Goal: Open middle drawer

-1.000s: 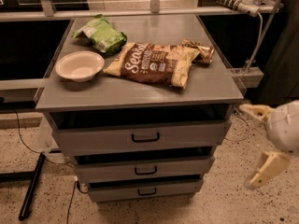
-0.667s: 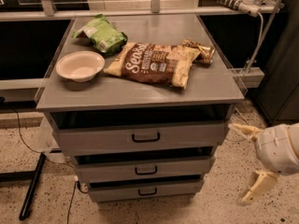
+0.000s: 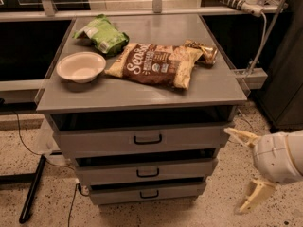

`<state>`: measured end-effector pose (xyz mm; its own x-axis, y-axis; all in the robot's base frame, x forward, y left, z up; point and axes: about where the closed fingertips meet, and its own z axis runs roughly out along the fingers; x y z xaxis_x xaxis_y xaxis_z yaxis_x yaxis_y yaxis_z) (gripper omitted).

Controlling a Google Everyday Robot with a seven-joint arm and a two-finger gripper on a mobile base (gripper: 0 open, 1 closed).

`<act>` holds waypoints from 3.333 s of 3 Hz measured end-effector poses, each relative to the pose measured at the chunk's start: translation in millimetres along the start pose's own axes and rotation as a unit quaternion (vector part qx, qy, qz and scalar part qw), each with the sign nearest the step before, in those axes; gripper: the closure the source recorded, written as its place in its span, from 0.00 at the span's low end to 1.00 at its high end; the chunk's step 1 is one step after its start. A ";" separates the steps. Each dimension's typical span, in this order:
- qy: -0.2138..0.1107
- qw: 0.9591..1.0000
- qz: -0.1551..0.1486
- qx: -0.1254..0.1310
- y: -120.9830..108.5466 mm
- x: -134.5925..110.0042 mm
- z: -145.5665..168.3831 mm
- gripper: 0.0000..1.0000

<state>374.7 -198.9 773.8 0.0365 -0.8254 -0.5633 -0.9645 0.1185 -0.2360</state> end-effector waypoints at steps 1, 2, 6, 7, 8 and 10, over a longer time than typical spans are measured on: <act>-0.035 0.999 -0.027 -0.006 19.9 1.1 49.1 0.00; -0.071 0.996 -0.049 0.010 30.4 8.7 102.4 0.00; -0.026 0.998 -0.045 0.048 -25.2 98.5 204.4 0.00; -0.011 0.998 -0.039 0.040 -22.9 107.5 234.4 0.00; 0.003 0.998 -0.047 0.038 -24.1 116.1 269.2 0.00; 0.020 0.996 -0.060 0.069 -46.9 138.3 294.8 0.00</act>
Offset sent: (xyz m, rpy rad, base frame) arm 0.0069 0.0796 -0.1544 0.1848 -0.1777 0.1360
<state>502.1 -155.9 473.6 0.1365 -0.8591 -0.4933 -0.9083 0.0903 -0.4085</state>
